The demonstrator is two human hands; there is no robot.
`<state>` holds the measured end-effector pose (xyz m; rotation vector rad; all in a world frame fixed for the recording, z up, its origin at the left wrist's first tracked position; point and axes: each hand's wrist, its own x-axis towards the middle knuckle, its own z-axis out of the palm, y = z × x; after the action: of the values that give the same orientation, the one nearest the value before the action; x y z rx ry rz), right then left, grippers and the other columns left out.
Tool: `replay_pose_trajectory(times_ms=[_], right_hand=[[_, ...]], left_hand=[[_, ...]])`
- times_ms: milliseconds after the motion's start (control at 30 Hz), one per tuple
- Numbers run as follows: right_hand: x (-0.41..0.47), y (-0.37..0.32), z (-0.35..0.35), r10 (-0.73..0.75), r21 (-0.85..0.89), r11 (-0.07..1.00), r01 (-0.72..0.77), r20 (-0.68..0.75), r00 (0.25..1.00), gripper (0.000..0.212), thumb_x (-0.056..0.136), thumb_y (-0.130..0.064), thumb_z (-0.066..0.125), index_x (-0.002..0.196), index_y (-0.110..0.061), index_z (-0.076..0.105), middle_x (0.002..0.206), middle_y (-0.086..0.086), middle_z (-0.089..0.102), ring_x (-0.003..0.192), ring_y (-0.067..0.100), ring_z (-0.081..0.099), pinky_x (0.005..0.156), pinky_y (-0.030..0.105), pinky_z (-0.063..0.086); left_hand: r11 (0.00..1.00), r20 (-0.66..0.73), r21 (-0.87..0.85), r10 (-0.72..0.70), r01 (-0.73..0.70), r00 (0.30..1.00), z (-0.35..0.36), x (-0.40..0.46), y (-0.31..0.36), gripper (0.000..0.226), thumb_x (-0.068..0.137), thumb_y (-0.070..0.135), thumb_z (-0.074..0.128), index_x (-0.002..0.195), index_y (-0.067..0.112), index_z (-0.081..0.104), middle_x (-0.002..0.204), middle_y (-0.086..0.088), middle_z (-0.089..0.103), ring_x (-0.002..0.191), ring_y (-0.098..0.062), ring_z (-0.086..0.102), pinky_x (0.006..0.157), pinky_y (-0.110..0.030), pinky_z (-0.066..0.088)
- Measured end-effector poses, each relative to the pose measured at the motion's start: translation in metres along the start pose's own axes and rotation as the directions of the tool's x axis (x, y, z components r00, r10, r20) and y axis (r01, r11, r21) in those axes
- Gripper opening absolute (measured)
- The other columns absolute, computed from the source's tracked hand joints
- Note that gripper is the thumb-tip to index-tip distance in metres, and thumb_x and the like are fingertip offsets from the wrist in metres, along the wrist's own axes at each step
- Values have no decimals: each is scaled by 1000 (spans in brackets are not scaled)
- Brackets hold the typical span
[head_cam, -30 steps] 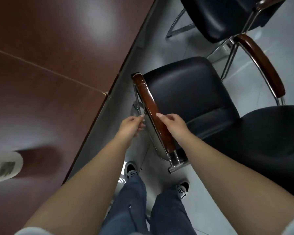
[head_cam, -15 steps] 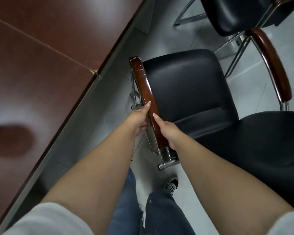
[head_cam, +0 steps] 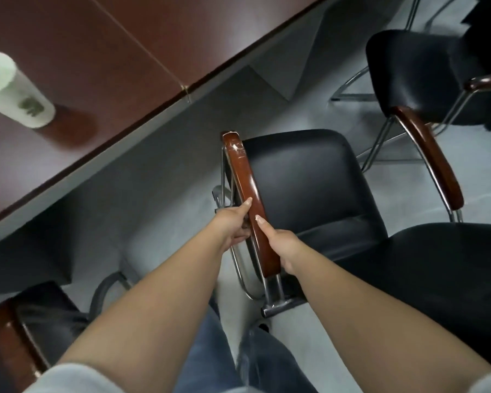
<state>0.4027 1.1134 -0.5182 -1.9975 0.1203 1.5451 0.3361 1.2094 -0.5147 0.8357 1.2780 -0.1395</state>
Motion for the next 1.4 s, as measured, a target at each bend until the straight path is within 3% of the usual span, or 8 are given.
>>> replay_pose_trajectory(times_ms=[333, 467, 667, 800, 1000, 1067, 1200, 1400], right_hand=[[-12, 39, 15, 22, -112, 994, -14, 73, 997, 73, 80, -65, 54, 128, -9, 53, 127, 11, 57, 115, 29, 54, 104, 42, 40], [-11, 46, 40, 26, -78, 997, -24, 25, 999, 67, 82, -62, 54, 126, -11, 55, 124, 9, 59, 113, 28, 55, 101, 40, 42], [-2, 63, 91, -86, 2, 996, 87, -146, 986, 52, 87, -56, 51, 119, -15, 57, 109, 6, 61, 97, 22, 58, 82, 32, 45], [0, 64, 106, -201, -85, 979, 186, -224, 954, 52, 86, -58, 51, 106, -12, 64, 100, 5, 67, 89, 19, 62, 76, 27, 45], [0, 58, 75, 55, -80, 995, -50, 55, 997, 66, 82, -63, 52, 125, -12, 54, 122, -2, 59, 115, 21, 55, 105, 42, 39], [1, 63, 75, 34, -124, 992, -27, 55, 998, 57, 84, -56, 56, 119, -12, 58, 120, 2, 63, 110, 20, 59, 103, 40, 42], [-10, 77, 77, 67, -192, 980, -48, 91, 994, 43, 85, -51, 57, 108, -14, 59, 115, 5, 65, 100, 18, 61, 93, 34, 47], [-37, 120, 73, 123, -306, 949, -68, 163, 979, 41, 86, -47, 59, 110, -13, 55, 116, 6, 62, 103, 20, 56, 95, 34, 43]], left_hand=[[991, -117, -131, 20, -36, 993, -6, -27, -57, 38, 94, 45, 45, 116, 16, 56, 105, -2, 62, 88, -18, 60, 84, -29, 43], [991, -127, -121, 37, -53, 991, -27, -18, -66, 41, 93, 47, 46, 117, 15, 58, 94, 2, 63, 80, -14, 60, 79, -28, 43], [969, -58, -244, 25, -38, 998, -66, -1, -88, 43, 91, 47, 49, 118, 14, 55, 113, -4, 64, 102, -19, 61, 85, -29, 48], [944, 48, -330, 42, -23, 998, -80, 4, -91, 41, 92, 48, 46, 113, 14, 55, 101, -5, 67, 91, -18, 66, 76, -26, 53], [959, -10, -271, 79, -78, 997, -75, 1, -88, 33, 94, 37, 51, 94, 6, 59, 83, -4, 64, 70, -14, 61, 66, -23, 52], [953, -9, -294, 77, -76, 997, -74, -4, -93, 34, 95, 35, 50, 103, 3, 59, 86, -6, 63, 68, -13, 60, 60, -21, 51], [940, -45, -337, 39, -52, 998, -77, -19, -115, 23, 94, 34, 51, 90, 12, 56, 82, -2, 63, 69, -12, 61, 55, -18, 52], [918, -79, -396, -21, -12, 997, -73, -50, -177, 34, 93, 37, 51, 110, 9, 57, 96, -4, 66, 82, -13, 64, 65, -21, 52]])
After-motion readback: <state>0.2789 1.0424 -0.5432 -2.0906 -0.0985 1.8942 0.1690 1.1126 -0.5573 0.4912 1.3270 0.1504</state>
